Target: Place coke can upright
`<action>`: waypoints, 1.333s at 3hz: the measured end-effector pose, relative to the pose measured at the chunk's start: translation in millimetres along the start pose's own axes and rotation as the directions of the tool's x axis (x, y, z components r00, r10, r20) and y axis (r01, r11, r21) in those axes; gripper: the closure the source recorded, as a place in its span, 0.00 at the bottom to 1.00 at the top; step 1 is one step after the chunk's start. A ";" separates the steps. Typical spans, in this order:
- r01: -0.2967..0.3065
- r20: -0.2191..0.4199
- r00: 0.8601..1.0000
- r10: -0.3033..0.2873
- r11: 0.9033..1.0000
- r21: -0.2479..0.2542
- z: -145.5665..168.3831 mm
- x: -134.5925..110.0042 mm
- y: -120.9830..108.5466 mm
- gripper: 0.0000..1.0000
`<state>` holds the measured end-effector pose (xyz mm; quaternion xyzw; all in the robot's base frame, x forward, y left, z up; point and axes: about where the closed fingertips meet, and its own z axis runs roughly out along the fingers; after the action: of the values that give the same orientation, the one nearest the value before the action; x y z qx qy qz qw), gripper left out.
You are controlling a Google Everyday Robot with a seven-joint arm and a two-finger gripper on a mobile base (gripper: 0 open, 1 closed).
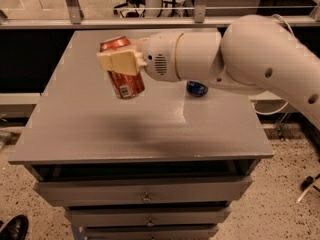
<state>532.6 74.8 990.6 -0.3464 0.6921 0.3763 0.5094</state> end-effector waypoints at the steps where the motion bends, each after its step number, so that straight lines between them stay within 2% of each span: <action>1: 0.091 0.100 0.991 -0.093 0.995 0.027 8.2 10.5 -12.8 1.00; 2: 0.161 0.171 0.971 -0.165 0.986 0.037 17.9 19.4 -22.5 1.00; 3: 0.199 0.210 0.957 -0.198 0.980 0.019 20.6 37.4 -30.3 1.00; 4: 0.206 0.224 0.953 -0.202 0.979 0.004 18.0 50.7 -32.4 1.00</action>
Offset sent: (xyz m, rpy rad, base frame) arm 0.0367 0.0016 -0.0429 0.1129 -0.3471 -0.0236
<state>556.3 70.2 932.6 -0.3763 0.5872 0.3650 0.6167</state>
